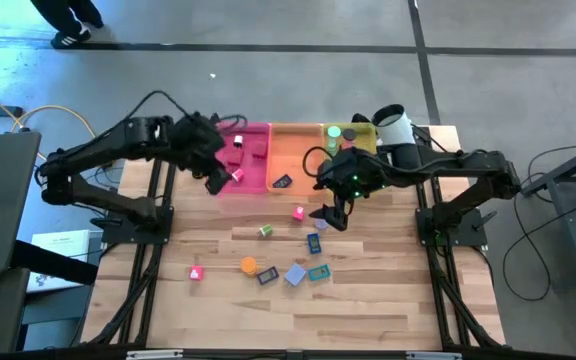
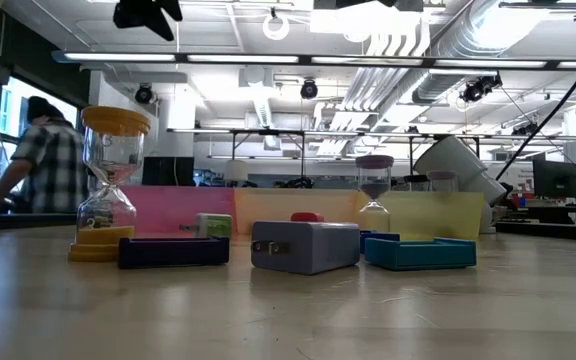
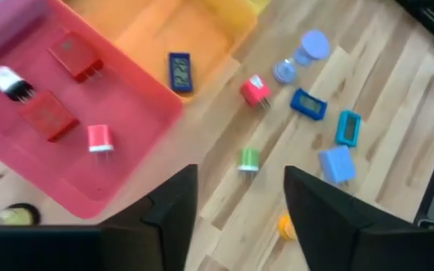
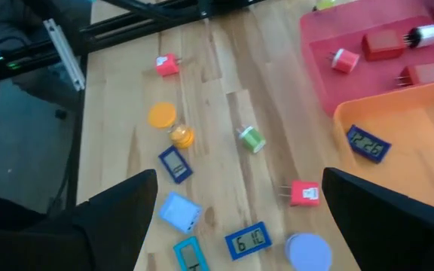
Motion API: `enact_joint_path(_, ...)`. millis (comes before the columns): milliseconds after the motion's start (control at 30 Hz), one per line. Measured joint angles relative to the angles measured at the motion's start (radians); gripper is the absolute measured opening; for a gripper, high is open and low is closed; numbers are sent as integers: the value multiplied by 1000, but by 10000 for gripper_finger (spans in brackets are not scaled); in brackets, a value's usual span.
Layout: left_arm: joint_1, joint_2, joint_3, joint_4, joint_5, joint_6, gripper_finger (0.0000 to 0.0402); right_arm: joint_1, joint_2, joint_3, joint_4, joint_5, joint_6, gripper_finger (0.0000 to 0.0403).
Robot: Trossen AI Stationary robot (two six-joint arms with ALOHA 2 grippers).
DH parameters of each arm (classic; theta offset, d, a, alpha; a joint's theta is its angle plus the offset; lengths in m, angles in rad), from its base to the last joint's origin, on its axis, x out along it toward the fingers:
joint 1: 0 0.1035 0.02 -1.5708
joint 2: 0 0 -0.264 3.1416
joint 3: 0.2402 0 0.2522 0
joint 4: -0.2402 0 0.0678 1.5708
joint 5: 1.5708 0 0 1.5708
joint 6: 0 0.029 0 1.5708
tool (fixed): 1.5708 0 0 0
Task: Pick & Place Office items
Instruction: Put the light blue digital clock into the orange bin
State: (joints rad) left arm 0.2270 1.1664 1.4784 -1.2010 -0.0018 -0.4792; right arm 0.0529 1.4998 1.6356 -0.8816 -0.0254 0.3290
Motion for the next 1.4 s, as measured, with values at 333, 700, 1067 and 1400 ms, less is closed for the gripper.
enact_joint_path(333, -280, 58, -2, 12, -27, -235, 316, 115, 0, 0, -127, -5, 152, 366)
enact_joint_path(700, -534, 78, -2, 91, -191, -385, 325, 227, 27, 1, -179, 3, 209, 366)
enact_joint_path(1067, -673, 89, -3, 114, -237, -443, 325, 302, 51, 0, -182, 7, 108, 366)
enact_joint_path(1400, -819, 89, -3, 116, -245, -514, 325, 361, 216, 0, -127, 74, 39, 366)
